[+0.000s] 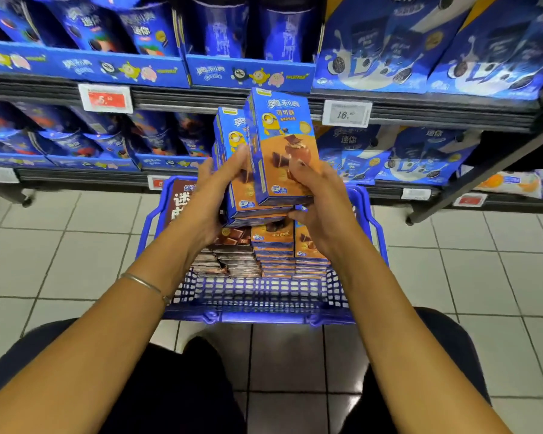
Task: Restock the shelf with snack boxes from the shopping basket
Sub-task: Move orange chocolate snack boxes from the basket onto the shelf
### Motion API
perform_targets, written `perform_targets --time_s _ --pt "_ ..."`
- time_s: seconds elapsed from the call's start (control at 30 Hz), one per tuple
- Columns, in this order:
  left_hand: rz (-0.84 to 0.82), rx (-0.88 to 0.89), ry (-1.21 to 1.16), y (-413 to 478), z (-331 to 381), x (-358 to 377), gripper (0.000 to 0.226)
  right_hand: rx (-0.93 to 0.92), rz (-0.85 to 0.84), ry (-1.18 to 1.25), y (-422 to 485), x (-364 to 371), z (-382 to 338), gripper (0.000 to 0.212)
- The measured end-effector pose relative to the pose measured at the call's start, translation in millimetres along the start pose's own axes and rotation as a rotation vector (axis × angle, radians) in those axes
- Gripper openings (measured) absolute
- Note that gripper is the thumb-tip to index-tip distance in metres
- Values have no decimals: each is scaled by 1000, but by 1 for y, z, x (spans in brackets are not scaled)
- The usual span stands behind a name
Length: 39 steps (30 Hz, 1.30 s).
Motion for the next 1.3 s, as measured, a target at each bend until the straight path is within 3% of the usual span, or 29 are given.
perform_targets --time_s 0.1,0.23,0.43,0.53,0.6,0.97,1.3 --pt "16 -26 -27 -24 17 6 110 33 27 -43 -10 11 -27 26" --pt "26 -53 -71 -72 69 25 153 48 37 -55 -38 31 -96 19" --pt "-52 -46 -137 -175 187 79 141 -7 13 -25 -92 84 -244 19" --pt "-19 25 -145 -236 265 102 89 -47 -10 -16 -125 114 -338 30" --pt "17 93 -107 -272 311 114 75 -83 -39 -31 -148 130 -394 35" --pt "-48 524 1 -453 549 203 81 -426 -192 -44 -254 200 -675 44" --pt "-98 765 7 -520 658 221 108 -566 -275 -71 -268 245 -779 50"
Point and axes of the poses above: each hand's wrist, its own y-axis towards the middle knuckle, its own x-axis out of the palm, z = x × y, the point moved 9 cm from there along y, towards the middle knuckle, and after that the axes turned 6 degrees about -x, right-handed, at the moved point
